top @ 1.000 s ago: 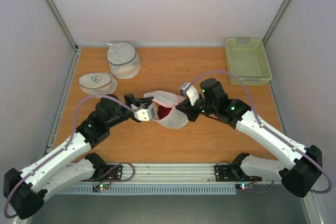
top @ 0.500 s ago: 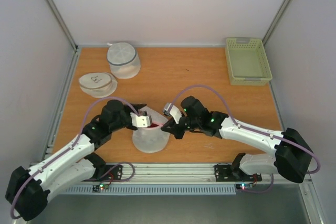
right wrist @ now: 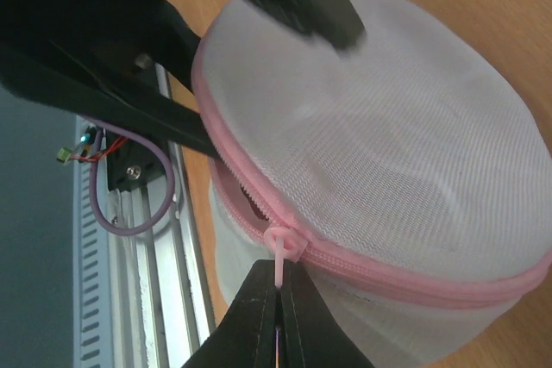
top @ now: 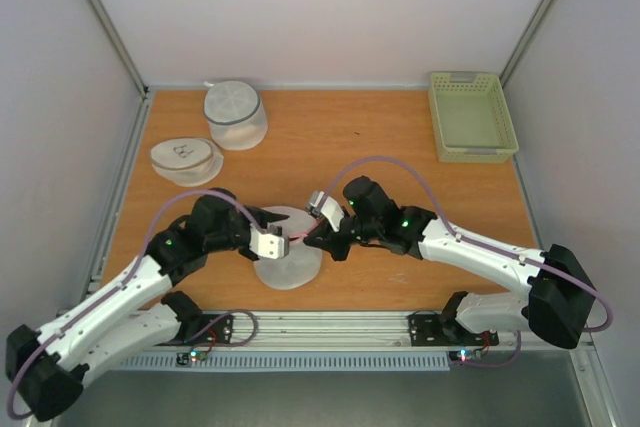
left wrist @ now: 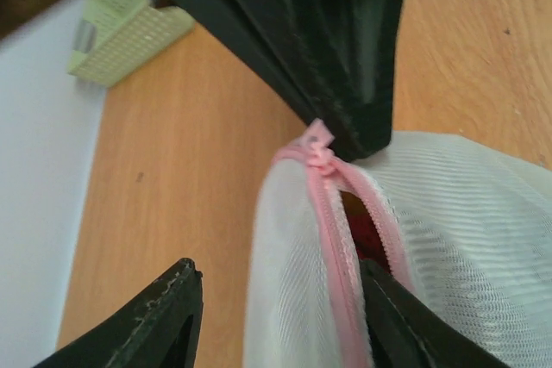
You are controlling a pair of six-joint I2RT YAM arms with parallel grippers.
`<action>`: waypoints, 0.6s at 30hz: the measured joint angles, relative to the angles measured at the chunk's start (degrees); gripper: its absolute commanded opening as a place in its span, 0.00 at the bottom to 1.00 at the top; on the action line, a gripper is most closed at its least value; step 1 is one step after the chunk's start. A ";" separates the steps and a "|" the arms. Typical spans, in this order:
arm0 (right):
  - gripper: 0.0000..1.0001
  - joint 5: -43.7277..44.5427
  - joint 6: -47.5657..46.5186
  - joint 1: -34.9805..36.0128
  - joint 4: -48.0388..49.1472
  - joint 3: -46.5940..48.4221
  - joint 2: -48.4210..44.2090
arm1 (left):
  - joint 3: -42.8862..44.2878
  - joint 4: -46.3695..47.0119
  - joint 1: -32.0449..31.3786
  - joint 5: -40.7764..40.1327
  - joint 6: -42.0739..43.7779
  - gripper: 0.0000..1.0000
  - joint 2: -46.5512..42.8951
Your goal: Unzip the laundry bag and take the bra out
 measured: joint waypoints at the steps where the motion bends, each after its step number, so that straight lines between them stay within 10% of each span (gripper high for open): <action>1: 0.01 -0.20 -0.13 0.00 -0.13 0.22 0.00 | 0.00 -0.07 -0.42 -0.15 0.20 0.45 1.20; 8: 0.01 -0.63 -0.81 0.00 -0.94 0.33 0.00 | 0.00 -0.13 -2.16 -0.79 2.23 0.01 4.70; 18: 0.01 0.46 -2.38 -3.58 -5.53 1.11 0.00 | -0.68 0.39 -3.08 -0.02 6.86 0.01 -1.36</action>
